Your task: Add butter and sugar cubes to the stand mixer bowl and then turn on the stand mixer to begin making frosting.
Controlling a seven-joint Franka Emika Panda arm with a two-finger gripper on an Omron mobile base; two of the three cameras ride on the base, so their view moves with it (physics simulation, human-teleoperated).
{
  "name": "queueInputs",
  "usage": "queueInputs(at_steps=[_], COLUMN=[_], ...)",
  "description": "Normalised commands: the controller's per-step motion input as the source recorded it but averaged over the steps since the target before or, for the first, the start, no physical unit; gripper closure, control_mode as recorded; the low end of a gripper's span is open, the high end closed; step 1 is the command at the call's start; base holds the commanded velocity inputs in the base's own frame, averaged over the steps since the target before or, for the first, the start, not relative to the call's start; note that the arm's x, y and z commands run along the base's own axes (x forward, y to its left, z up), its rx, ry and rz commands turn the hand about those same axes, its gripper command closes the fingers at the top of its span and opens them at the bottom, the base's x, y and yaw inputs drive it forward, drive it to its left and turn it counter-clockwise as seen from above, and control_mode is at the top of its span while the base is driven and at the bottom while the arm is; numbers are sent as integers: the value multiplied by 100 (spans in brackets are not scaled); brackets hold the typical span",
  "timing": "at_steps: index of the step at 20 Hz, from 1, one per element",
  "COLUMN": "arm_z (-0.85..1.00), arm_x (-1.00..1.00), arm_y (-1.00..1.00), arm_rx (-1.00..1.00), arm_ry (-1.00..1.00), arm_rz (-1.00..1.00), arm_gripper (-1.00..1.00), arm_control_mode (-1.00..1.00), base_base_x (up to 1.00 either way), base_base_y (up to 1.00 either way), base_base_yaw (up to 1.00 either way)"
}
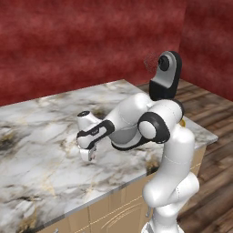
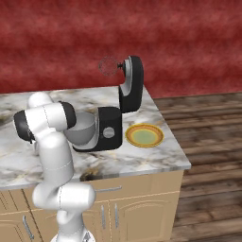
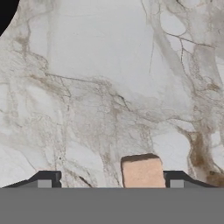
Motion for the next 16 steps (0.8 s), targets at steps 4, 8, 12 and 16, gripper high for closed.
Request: queueInputs(at_steps=[4, 8, 12, 16], arm_z=[-37, -29, -22, -19], arm_x=[-36, -40, -46, -58], arm_y=[0, 0, -6, -12], arm_rx=[0, 0, 0, 0], arm_ry=[0, 0, -1, -4], arm_rz=[-1, -1, -1, -2], arm_gripper=[100, 100, 100, 100], arm_control_mode=[-100, -100, -100, -100], base_base_x=[0, 0, 0, 0], base_base_y=[0, 0, 0, 0], base_base_yaw=[0, 0, 0, 0])
